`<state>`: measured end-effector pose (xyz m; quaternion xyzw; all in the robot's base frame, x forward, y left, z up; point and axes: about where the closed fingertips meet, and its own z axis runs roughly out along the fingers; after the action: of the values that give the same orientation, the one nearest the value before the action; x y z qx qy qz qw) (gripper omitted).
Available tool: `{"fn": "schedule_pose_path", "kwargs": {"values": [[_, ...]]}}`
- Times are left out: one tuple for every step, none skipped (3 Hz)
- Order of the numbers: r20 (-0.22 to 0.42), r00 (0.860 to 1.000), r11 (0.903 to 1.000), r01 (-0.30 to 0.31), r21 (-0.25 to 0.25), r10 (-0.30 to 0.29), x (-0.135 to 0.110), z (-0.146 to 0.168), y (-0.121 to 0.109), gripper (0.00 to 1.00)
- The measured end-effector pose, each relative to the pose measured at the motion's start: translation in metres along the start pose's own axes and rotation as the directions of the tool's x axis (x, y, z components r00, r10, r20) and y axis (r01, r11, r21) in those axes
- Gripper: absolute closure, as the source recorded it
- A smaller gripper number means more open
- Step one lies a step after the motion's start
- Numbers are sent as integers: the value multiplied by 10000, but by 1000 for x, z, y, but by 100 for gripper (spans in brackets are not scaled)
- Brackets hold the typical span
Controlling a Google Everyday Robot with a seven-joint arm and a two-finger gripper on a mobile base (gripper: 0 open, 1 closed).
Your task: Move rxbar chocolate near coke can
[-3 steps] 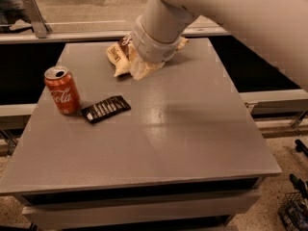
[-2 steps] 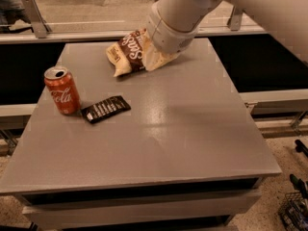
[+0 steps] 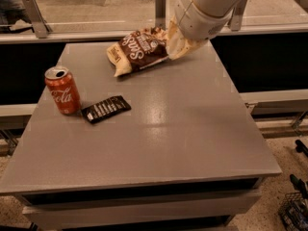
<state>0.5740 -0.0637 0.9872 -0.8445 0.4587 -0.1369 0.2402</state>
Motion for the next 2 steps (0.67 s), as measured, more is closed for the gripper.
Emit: {"fn": "schedule_pose_path", "kwargs": {"values": [[0, 10000, 10000, 1, 0, -1, 0, 0, 0, 100], [-15, 10000, 10000, 18, 29, -18, -1, -2, 0, 82]]}}
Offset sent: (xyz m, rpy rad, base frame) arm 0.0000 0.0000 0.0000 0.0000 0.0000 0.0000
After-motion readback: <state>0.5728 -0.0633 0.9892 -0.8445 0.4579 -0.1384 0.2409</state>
